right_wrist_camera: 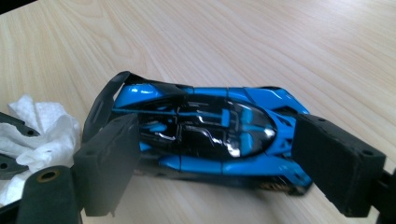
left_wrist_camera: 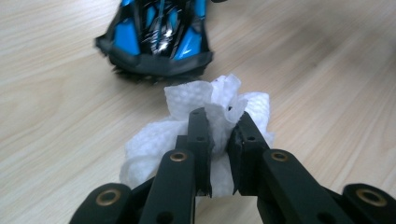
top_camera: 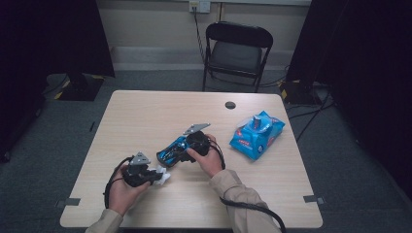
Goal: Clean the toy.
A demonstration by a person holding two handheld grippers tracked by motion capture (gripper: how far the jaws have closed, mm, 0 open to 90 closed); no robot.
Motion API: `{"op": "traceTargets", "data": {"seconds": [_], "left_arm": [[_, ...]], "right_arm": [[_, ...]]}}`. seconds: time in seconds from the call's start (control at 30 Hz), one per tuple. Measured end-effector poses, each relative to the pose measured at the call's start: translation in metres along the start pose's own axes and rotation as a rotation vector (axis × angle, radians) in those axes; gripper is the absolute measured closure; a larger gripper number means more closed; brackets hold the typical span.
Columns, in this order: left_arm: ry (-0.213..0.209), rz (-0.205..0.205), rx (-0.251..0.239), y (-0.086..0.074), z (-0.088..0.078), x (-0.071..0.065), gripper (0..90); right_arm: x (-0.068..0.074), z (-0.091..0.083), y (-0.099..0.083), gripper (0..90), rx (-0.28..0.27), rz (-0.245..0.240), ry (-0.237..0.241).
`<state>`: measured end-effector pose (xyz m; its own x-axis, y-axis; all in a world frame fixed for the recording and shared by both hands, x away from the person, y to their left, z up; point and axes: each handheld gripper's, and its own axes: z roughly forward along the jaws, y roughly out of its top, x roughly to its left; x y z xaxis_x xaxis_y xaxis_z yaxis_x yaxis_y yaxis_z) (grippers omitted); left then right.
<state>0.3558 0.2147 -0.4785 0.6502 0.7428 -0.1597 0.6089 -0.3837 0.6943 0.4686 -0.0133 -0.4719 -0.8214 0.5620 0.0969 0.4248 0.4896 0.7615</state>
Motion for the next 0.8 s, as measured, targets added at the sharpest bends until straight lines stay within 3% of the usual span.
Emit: {"op": "traceTargets", "data": {"seconds": [0.27, 0.37, 0.47, 0.57, 0.8], "left_arm": [[0.019, -0.031, -0.007, -0.004, 0.001, 0.011, 80.0], [0.032, -0.034, -0.014, -0.003, 0.001, 0.014, 79.8], [0.042, -0.038, -0.019, -0.002, 0.003, 0.016, 79.5], [0.056, -0.045, -0.027, -0.002, 0.004, 0.019, 79.2], [0.093, -0.084, -0.063, 0.001, 0.003, 0.028, 78.8]], "right_arm": [[0.007, 0.017, 0.006, 14.8, 0.009, -0.034, 0.028], [0.005, 0.021, 0.004, 14.3, 0.03, -0.054, 0.014], [0.003, 0.023, 0.0, 7.1, 0.041, -0.07, -0.005], [0.002, 0.025, -0.005, 4.8, 0.003, -0.074, -0.001], [0.003, 0.026, -0.004, 3.7, 0.013, -0.08, 0.001]]}}
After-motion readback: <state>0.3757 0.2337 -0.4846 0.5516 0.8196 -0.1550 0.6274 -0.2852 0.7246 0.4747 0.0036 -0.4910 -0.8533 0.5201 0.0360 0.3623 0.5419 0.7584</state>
